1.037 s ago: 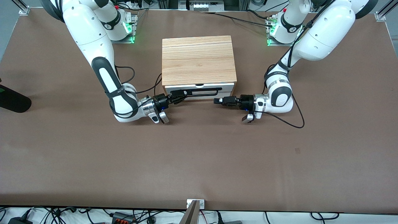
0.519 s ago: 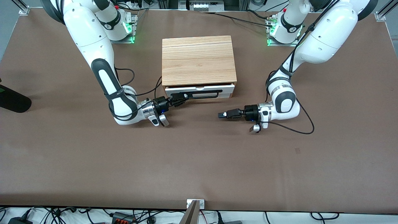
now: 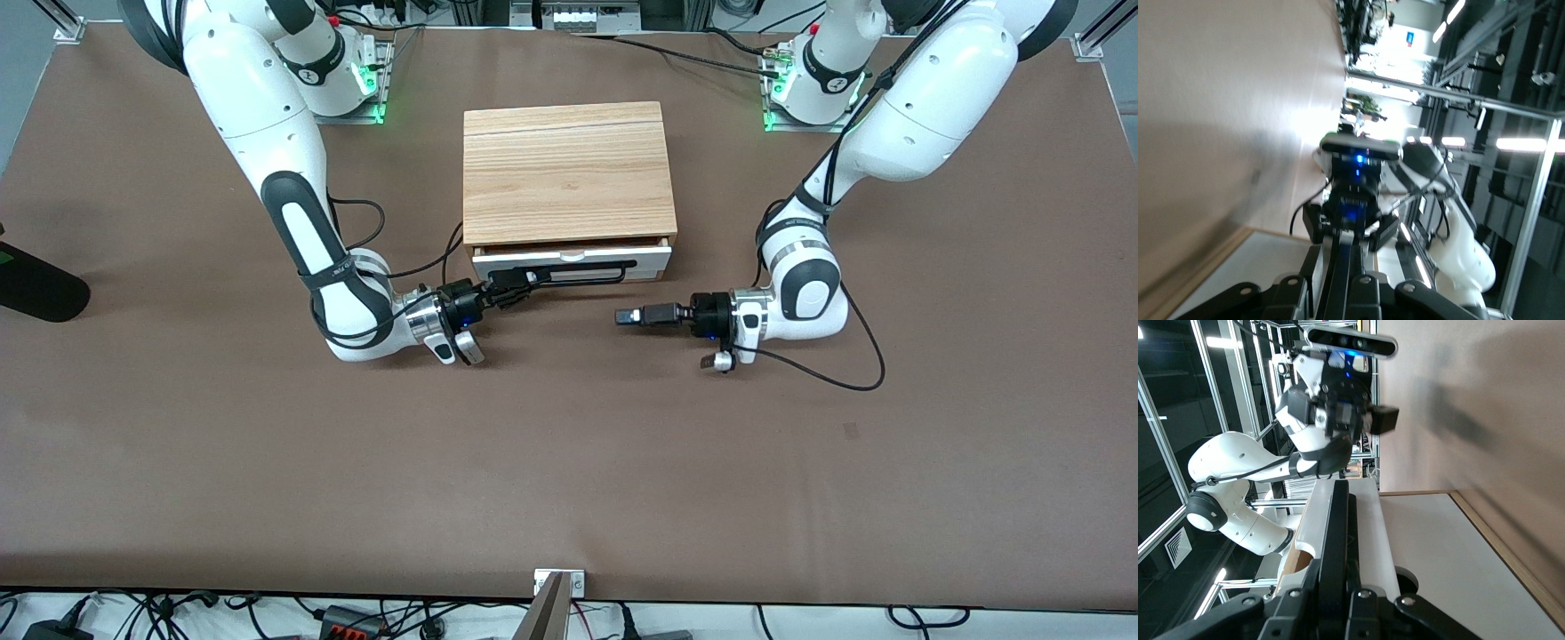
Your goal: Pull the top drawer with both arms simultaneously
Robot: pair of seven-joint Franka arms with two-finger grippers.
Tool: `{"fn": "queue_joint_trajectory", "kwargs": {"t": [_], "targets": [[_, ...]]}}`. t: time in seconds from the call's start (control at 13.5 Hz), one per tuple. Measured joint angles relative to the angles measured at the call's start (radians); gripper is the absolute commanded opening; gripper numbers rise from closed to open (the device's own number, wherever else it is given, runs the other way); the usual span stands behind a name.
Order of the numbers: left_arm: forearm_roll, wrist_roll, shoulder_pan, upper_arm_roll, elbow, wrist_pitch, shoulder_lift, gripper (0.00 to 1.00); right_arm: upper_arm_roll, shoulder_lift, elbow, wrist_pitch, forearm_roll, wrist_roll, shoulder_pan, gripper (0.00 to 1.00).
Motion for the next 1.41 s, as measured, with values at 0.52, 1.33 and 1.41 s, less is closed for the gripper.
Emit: {"fn": "queue_joint_trajectory", "kwargs": {"t": [0.52,1.33,1.41], "targets": [[0.0,0.064,0.01,0.0,-0.062,-0.075,-0.002,0.28,0.0,0.001,0.001,0.0,0.0,0.0,0.0,0.0],[0.0,0.078,0.036,-0.02,-0.118,-0.116,-0.033,0.38,0.0,0.001,0.003,0.001,0.0,0.001,0.0,0.0],[0.0,0.078,0.036,-0.022,-0.119,-0.119,-0.035,0.33,0.0,0.001,0.003,0.0,0.0,0.001,0.0,0.0]]}}
